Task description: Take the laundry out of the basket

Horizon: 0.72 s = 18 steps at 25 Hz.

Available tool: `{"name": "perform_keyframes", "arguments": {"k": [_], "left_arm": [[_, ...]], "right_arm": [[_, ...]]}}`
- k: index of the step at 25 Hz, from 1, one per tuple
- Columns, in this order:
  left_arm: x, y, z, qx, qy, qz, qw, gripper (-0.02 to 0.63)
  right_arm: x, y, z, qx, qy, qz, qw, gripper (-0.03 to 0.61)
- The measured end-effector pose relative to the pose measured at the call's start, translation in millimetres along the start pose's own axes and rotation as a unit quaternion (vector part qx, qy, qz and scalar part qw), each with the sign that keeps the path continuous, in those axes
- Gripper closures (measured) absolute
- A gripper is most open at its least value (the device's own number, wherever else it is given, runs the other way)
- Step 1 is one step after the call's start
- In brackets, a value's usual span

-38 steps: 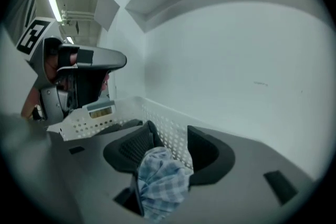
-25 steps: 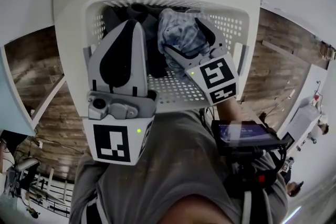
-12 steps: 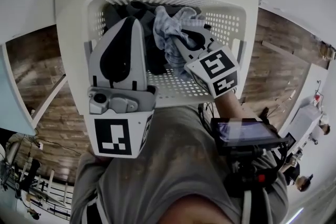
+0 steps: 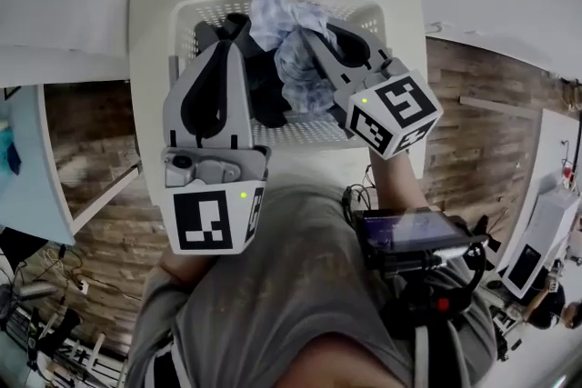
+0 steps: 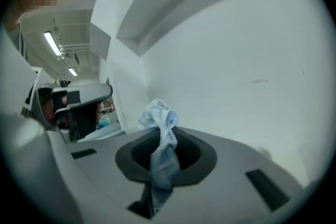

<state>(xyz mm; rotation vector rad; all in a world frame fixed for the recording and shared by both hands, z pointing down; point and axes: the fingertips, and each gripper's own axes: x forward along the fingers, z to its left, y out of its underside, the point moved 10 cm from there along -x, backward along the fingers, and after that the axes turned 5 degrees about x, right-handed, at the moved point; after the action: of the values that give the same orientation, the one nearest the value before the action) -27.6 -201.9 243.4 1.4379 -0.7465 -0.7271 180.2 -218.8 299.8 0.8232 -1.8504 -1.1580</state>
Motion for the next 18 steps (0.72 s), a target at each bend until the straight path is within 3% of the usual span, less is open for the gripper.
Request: {"name": "perform_keyframes", "arguments": {"k": [4,11,18], "left_arm": [[-18.5,-12.8,-12.2,0.025,-0.005,-0.026,0.9993,0.606],[-51.2,-29.1,-15.3,0.006,-0.005,-0.054,0.9985,0.606],[-66.3,-38.4,-25.6,0.002,0.016,-0.085,0.9962,0.606]], "right_arm": [[-15.4,-42.3,16.1,-0.032,-0.006,-0.062,0.998,0.54],[-60.4,-101.8,42.2,-0.056,-0.002,-0.148,0.987,0.54],[-125.4,-152.5,62.8,-0.105,0.031,-0.227,0.968,0.54]]}}
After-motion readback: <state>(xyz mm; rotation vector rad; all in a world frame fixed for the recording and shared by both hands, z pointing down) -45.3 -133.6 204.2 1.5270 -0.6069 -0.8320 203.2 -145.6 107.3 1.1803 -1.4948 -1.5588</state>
